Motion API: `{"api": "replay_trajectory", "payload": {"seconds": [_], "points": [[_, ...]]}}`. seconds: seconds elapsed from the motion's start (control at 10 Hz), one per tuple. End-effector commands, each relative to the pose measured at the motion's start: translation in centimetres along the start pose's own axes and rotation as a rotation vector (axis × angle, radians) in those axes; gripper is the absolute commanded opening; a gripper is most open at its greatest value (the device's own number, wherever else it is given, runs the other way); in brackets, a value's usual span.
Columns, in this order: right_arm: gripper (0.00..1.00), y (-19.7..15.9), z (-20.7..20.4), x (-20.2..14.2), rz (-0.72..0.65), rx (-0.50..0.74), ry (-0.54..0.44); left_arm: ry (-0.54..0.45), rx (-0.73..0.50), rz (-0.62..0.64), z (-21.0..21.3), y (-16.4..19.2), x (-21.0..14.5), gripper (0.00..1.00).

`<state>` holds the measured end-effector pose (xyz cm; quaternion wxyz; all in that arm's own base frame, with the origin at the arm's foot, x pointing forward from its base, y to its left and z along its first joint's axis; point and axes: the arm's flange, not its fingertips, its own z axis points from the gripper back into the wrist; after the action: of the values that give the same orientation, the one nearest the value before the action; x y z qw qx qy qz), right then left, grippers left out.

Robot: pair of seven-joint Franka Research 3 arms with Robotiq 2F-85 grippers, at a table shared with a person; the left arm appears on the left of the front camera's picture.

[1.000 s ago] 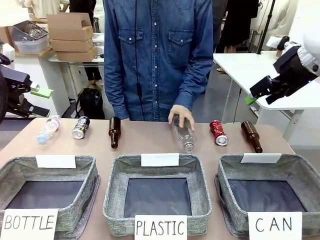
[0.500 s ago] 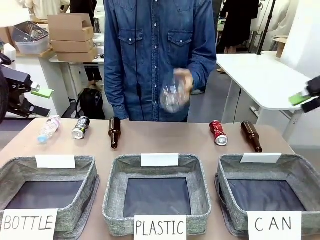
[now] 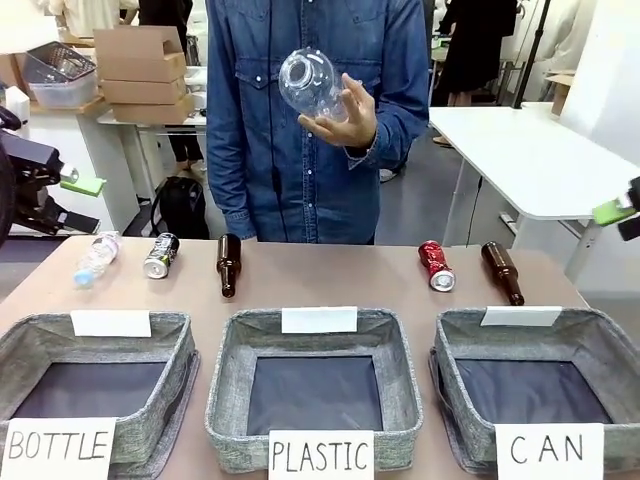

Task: Sort the can waste into the basket.
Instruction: Pick up the can waste from the table and place it in the right Fabric basket.

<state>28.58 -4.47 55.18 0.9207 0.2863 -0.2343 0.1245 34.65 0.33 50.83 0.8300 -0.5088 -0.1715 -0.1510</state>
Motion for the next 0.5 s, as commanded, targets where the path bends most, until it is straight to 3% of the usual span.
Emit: {"api": "replay_trajectory", "payload": {"seconds": [0.0, 0.2, 0.4], "points": [[1.0, 1.8, -4.8, 4.0, 0.062, -0.032, -0.007, -0.011, -0.021, -0.021, 0.0, 0.0, 0.2, 1.0], [1.0, 2.2, -6.7, 5.9, 0.089, 0.006, 0.025, -0.011, -0.021, -0.021, 0.0, 0.0, 0.2, 1.0], [1.0, 1.2, -5.4, 5.3, 0.026, -0.028, -0.02, -0.011, -0.021, -0.021, 0.0, 0.0, 0.2, 1.0]]}}
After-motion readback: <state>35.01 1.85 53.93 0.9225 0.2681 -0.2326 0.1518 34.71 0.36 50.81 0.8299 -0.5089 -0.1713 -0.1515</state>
